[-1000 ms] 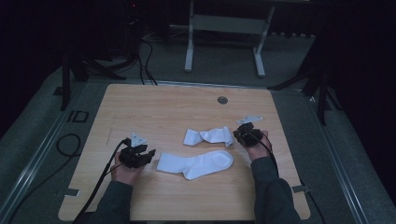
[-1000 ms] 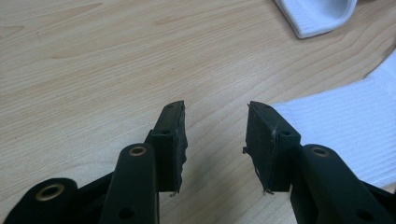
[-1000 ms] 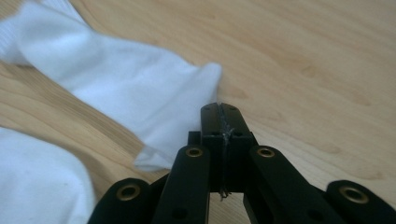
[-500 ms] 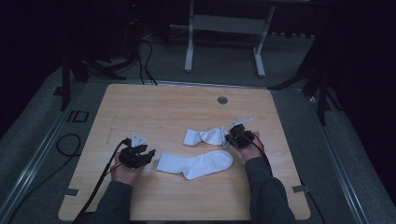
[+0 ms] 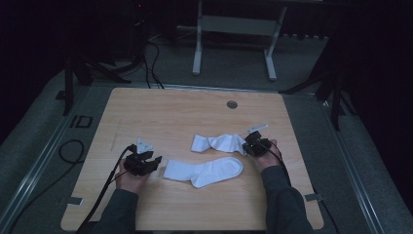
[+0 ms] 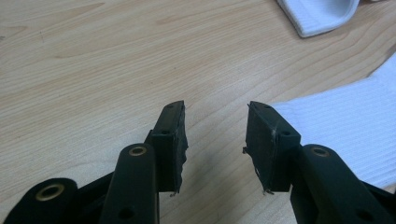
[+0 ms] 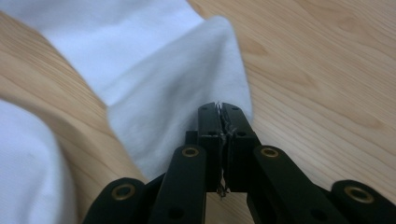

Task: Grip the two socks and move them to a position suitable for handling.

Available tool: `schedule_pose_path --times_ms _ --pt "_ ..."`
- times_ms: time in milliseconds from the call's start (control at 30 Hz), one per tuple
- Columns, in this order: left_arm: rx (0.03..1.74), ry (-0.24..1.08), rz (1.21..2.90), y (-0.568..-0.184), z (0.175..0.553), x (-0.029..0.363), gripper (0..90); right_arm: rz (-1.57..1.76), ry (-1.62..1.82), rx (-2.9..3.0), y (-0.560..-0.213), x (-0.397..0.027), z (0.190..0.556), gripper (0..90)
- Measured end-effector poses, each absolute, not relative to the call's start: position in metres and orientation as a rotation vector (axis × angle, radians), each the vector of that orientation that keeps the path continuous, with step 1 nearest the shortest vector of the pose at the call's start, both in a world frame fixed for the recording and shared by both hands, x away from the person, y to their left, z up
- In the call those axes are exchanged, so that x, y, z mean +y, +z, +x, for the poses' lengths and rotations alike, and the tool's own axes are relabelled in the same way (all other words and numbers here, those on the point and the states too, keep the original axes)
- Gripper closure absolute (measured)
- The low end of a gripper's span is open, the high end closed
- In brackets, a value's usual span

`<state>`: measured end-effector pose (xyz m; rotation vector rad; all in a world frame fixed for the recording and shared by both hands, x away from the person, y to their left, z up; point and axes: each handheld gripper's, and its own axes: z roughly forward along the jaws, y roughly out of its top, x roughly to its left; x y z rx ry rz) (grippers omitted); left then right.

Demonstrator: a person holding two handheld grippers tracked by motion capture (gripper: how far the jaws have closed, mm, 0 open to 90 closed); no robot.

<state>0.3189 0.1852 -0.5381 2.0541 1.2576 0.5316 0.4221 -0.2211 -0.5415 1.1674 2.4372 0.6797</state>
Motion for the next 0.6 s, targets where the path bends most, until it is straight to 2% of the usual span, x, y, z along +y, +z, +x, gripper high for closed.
schedule_pose_path --times_ms 600 --pt "1.261 0.535 2.058 -0.538 0.319 0.185 57.8 1.242 0.595 2.366 -0.541 -0.263 0.437 86.1"
